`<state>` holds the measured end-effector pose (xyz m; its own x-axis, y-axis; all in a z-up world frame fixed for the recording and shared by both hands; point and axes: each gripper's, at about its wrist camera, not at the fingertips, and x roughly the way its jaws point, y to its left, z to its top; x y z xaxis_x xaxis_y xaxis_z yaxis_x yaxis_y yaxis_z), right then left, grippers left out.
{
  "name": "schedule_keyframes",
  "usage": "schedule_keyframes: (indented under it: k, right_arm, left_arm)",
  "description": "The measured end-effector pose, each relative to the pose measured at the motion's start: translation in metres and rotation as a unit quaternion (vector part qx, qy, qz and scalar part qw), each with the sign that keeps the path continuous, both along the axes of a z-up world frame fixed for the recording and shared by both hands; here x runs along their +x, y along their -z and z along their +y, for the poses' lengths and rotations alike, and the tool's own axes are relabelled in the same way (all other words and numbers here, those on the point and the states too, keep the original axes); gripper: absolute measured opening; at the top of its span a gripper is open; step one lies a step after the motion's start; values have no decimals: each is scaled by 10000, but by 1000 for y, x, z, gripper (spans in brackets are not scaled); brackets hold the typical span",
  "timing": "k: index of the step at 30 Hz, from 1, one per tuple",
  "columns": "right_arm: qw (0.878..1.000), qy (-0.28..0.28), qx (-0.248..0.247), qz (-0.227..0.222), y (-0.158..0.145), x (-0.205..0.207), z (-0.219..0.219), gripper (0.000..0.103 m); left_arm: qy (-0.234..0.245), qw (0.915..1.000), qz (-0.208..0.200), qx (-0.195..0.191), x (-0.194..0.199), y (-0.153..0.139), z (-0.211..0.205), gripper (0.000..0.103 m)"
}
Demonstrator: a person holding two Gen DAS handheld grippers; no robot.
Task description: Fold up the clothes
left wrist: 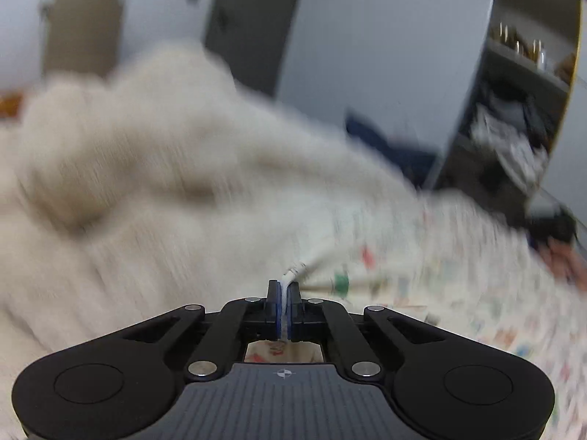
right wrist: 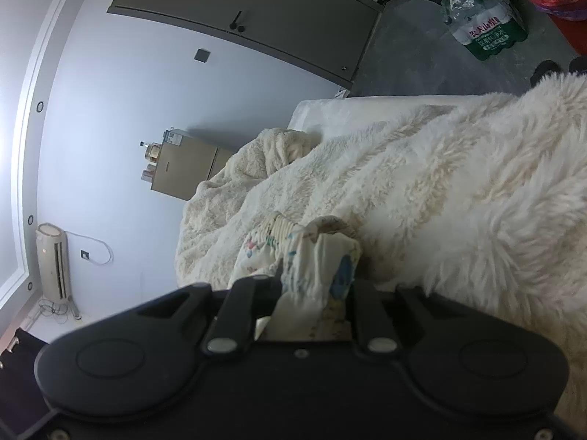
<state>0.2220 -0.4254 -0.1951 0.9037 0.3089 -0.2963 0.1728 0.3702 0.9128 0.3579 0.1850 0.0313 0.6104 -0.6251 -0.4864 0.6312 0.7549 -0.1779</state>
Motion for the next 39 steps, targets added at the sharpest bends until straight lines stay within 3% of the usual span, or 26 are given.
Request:
schedule_keyframes:
  k: [1, 2, 3, 4, 6, 8, 9, 10, 13, 17, 20, 23, 24, 25, 26, 28, 31, 33, 35, 36, 37, 38, 39]
  right_arm:
    - [10000, 19, -25, -28, -1, 0, 0, 13]
    - [9999, 68, -110, -46, -3, -1, 1, 13]
    - [9997, 117, -194, -69, -6, -3, 1, 13]
    - [9996, 147, -237, -101, -8, -4, 0, 12]
    - [9991, 194, -333, -176, -11, -7, 0, 12]
    - [9988, 188, -399, -235, -13, -9, 0, 12]
    - [9988, 176, -398, -239, -13, -9, 0, 12]
    - [9989, 168, -383, -231, -13, -10, 0, 12]
    - [9992, 130, -317, -222, -13, -10, -2, 12]
    - [9993, 100, -290, -201, -12, -8, -2, 12]
    - [9994, 98, -310, -141, -12, -6, 0, 12]
    - [9991, 110, -399, -134, -16, -4, 1, 12]
    - [9989, 120, -424, -125, -17, -4, 2, 12]
    - [9988, 130, -447, -116, -18, -3, 3, 12]
    - [9987, 140, -470, -106, -19, -3, 4, 12]
    - [9985, 147, -517, -94, -21, -2, 6, 12]
    - [9977, 137, -647, -128, -25, 1, 10, 12]
    - [9973, 131, -708, -152, -26, 2, 11, 12]
    - [9972, 136, -722, -155, -26, 3, 11, 12]
    - [9973, 142, -707, -146, -26, 3, 11, 12]
    - [9975, 149, -673, -133, -26, 3, 11, 12]
    - [9977, 155, -643, -126, -25, 2, 11, 12]
    - [9979, 158, -612, -124, -25, 2, 10, 12]
  left_arm:
    - [-104, 9998, 88, 137, 5, -1, -7, 9]
    - [-149, 9983, 235, 519, 6, 3, -15, 16]
    - [-190, 9948, 384, 928, 8, 8, -24, 33]
    - [-340, 9929, 440, 1055, 5, 11, -21, 45]
    - [-725, 9927, 718, 648, 3, 16, 5, 54]
    - [-1655, 9820, 915, 26, -6, 21, 57, 61]
    - [-2128, 9715, 1007, -291, -11, 24, 84, 68]
    - [-2984, 9475, 1070, -428, -22, 28, 123, 69]
    - [-4544, 8827, 1194, -124, -59, 39, 212, 69]
    - [-4858, 8632, 1371, 106, -88, 57, 266, 69]
    - [-4757, 8709, 1216, 211, -89, 75, 269, 69]
    - [-4383, 8941, 913, 146, -73, 89, 250, 68]
    - [-4173, 9039, 908, 234, -63, 94, 240, 50]
    - [-4039, 9076, 1021, 521, -51, 99, 230, 14]
    - [-3912, 9093, 1146, 833, -39, 103, 219, 0]
    - [-4008, 9067, 875, 980, -30, 104, 218, 1]
    - [-4722, 8794, 348, 498, -33, 90, 240, 1]
    - [-4811, 8723, 590, 639, -23, 95, 245, 5]
    - [-4867, 8604, 961, 1162, -10, 105, 240, 28]
    - [-4992, 8469, 1103, 1460, -8, 107, 235, 45]
    - [-5053, 8431, 1100, 1475, -13, 106, 232, 54]
    - [-5105, 8407, 1077, 1451, -19, 103, 230, 55]
    - [-5009, 8506, 976, 1270, -31, 95, 225, 56]
